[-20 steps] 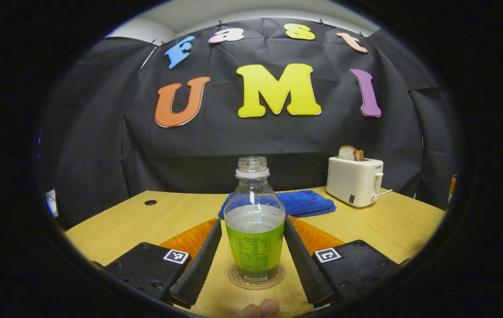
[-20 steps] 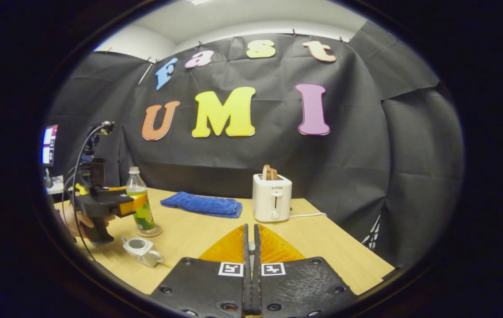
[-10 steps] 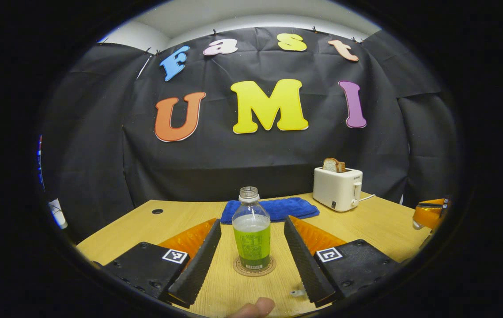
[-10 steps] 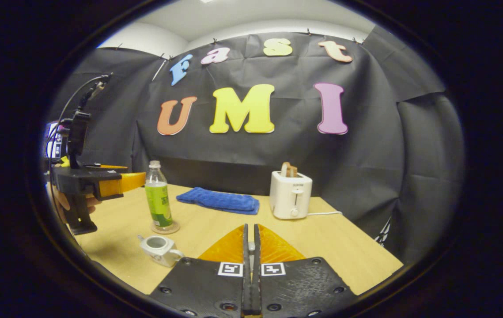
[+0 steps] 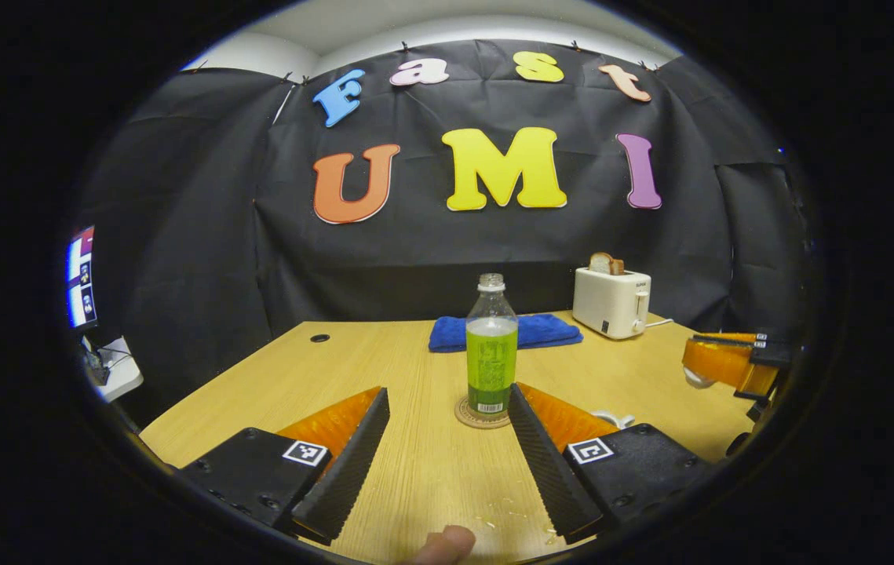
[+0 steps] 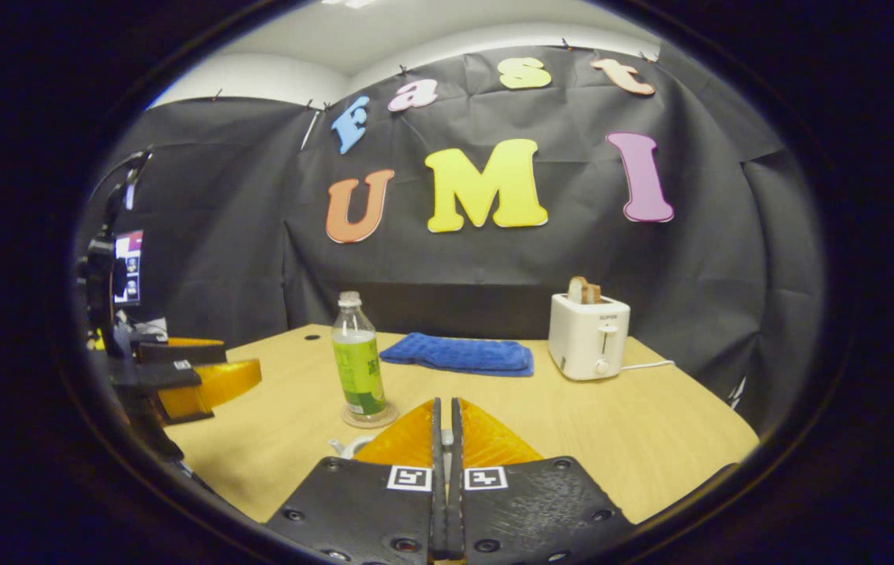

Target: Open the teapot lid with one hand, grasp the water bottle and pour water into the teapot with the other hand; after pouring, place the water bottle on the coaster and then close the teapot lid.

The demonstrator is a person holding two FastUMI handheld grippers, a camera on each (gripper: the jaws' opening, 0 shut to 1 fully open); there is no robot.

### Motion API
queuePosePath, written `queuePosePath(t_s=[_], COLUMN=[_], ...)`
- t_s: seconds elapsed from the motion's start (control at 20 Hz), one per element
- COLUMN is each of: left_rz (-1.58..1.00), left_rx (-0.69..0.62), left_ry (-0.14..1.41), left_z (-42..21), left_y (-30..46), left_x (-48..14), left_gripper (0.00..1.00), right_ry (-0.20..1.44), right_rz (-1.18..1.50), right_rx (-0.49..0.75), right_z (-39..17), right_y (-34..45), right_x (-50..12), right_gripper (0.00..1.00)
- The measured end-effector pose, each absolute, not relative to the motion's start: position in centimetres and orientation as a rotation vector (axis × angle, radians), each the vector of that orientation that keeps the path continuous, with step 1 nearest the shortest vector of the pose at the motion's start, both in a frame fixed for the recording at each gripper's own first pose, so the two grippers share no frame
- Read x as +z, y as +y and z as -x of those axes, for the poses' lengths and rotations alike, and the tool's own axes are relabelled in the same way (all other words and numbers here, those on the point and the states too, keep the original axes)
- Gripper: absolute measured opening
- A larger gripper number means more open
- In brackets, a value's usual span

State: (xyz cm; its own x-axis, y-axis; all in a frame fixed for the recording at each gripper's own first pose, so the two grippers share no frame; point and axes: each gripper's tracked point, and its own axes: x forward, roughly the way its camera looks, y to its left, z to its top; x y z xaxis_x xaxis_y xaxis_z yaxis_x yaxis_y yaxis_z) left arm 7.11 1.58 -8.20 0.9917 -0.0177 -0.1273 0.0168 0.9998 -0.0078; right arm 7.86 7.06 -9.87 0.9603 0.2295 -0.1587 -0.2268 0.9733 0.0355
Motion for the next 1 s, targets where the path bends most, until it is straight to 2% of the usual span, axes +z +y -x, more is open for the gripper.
queuePosePath(t_s=[0.3, 0.4, 0.7, 1.0], left_rz=[0.07, 0.107, 0.078, 0.117], left_rx=[-0.025, -0.026, -0.011, -0.076], left_ry=[0.163, 0.133, 0.072, 0.045], left_z=[-5.4, -4.8, -3.9, -3.2], left_y=[3.5, 4.4, 6.3, 5.7], left_x=[-8.2, -6.9, -4.8, -3.5], left_gripper=[0.95, 0.95, 0.95, 0.95], right_ry=[0.11, 0.109, 0.142, 0.228], right_rz=[-0.092, -0.101, -0.074, -0.069], right_rx=[0.326, 0.351, 0.321, 0.285], right_z=[-8.5, -8.6, -10.6, -12.0], right_y=[12.4, 13.8, 14.7, 14.5], right_x=[-8.7, -9.2, -13.2, -17.2], right_gripper=[0.02, 0.02, 0.02, 0.02])
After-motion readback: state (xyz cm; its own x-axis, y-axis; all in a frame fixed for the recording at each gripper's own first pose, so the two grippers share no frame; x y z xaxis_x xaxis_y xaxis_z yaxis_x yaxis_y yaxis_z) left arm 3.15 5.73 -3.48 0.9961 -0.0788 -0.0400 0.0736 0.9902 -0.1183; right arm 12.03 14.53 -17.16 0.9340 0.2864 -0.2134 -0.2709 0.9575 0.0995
